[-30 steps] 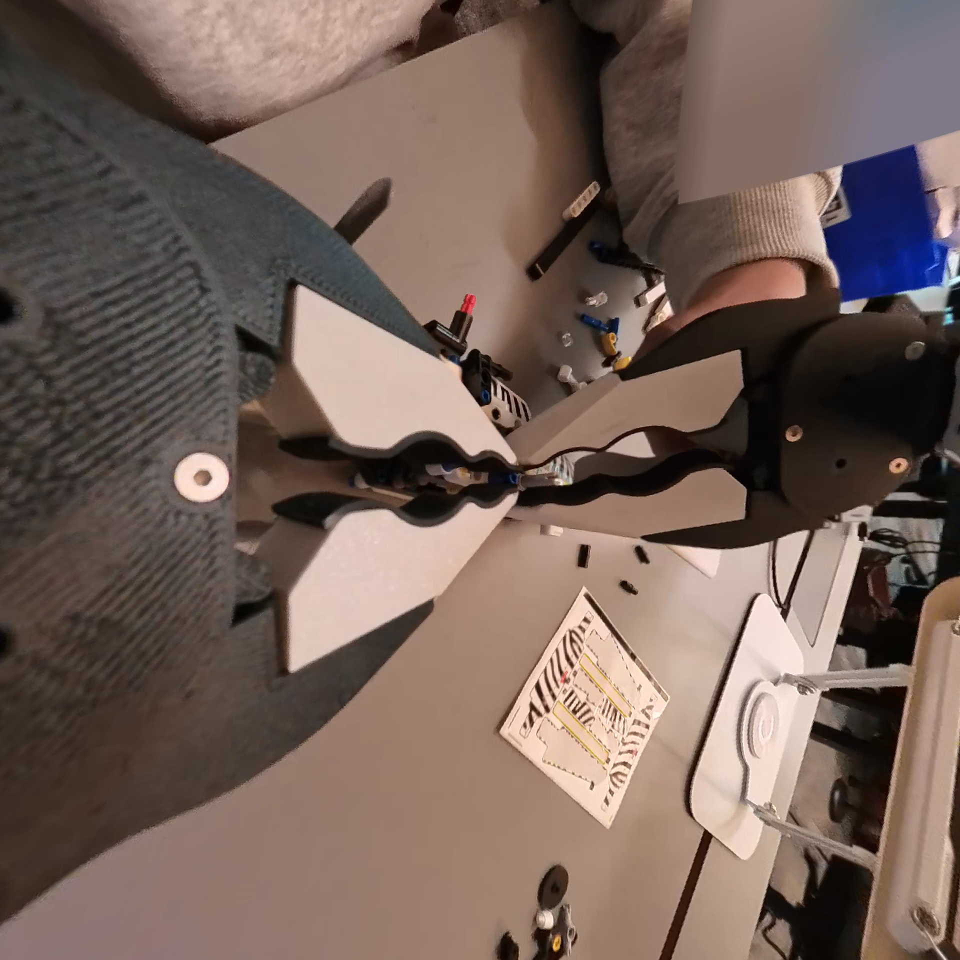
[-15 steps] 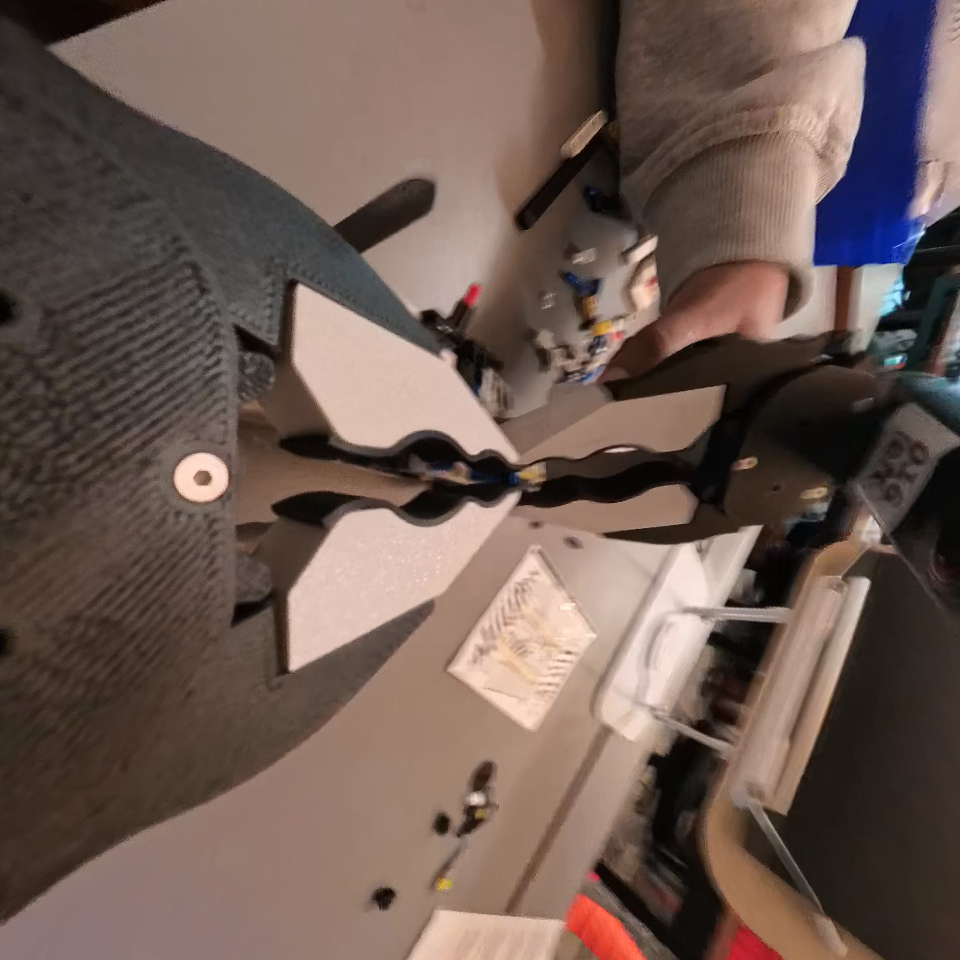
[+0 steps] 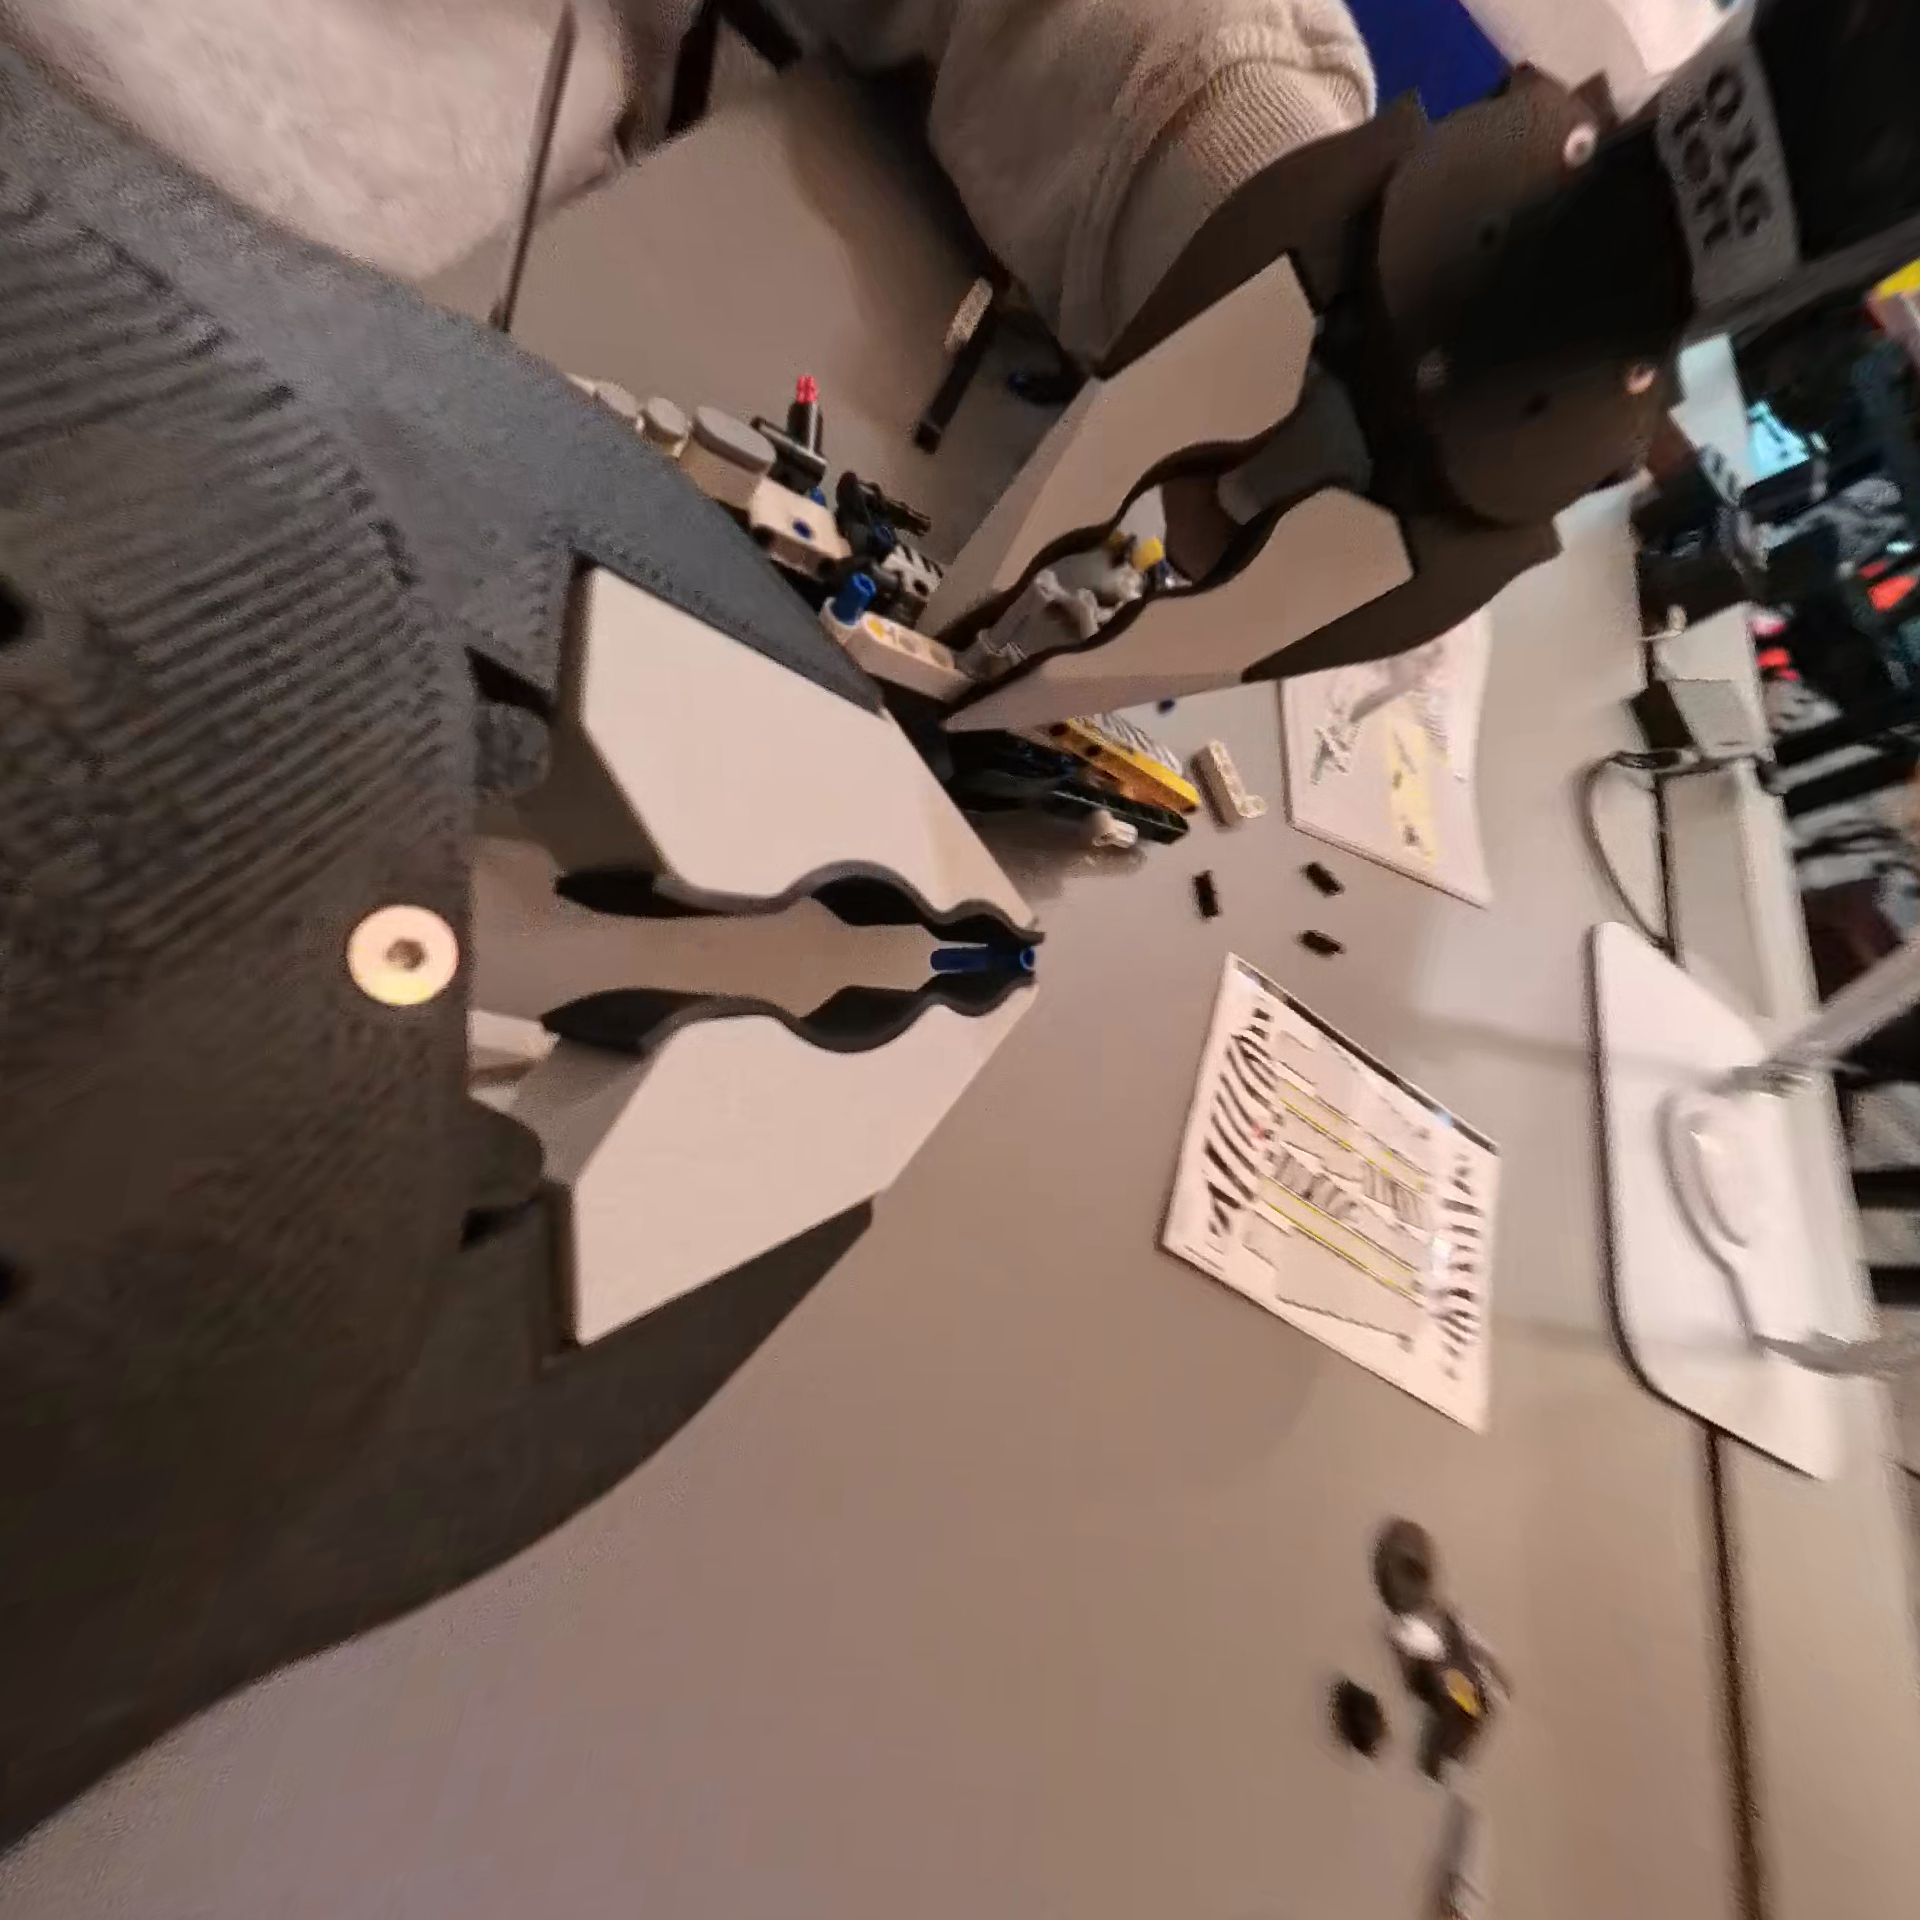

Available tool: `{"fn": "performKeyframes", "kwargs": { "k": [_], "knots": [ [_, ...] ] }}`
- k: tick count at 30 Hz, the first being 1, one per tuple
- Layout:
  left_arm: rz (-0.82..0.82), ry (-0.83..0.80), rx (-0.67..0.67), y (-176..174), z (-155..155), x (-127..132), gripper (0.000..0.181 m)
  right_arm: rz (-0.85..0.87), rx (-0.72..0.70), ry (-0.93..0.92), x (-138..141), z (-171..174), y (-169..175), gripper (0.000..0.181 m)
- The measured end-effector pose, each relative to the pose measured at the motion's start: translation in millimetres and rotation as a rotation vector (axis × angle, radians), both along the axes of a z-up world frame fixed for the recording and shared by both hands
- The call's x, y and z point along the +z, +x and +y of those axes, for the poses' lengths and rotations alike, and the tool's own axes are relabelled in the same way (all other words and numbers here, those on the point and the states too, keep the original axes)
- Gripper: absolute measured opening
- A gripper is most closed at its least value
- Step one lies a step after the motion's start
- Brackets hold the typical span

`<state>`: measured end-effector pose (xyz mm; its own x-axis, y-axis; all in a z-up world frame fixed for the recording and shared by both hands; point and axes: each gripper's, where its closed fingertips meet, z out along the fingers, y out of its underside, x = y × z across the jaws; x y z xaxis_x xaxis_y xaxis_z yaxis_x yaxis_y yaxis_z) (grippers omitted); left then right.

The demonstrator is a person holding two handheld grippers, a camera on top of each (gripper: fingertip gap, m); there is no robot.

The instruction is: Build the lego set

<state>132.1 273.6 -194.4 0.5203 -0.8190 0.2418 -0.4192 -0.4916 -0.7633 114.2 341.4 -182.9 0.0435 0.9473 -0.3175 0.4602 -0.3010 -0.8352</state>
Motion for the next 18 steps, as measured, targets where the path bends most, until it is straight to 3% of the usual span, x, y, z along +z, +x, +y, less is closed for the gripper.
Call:
{"fn": "performKeyframes", "kwargs": {
  "k": [10, 14, 18],
  "knots": [
    [-0.042, -0.011, -0.003, -2.7, -1.6, 5.7, 0.032, -0.174, -0.016, -0.138, -36.0, 21.7, 2.6, 0.005],
    [-0.073, 0.011, 0.018, -8.5, -0.3, 18.5, 0.038, -0.172, -0.065, -0.114, -32.4, 33.5, 14.6, 0.006],
    [-0.088, 0.066, 0.098, -23.9, 4.2, 37.3, 0.041, -0.107, -0.093, -0.058, -10.4, 26.6, 32.1, 0.012]
  ]
}}
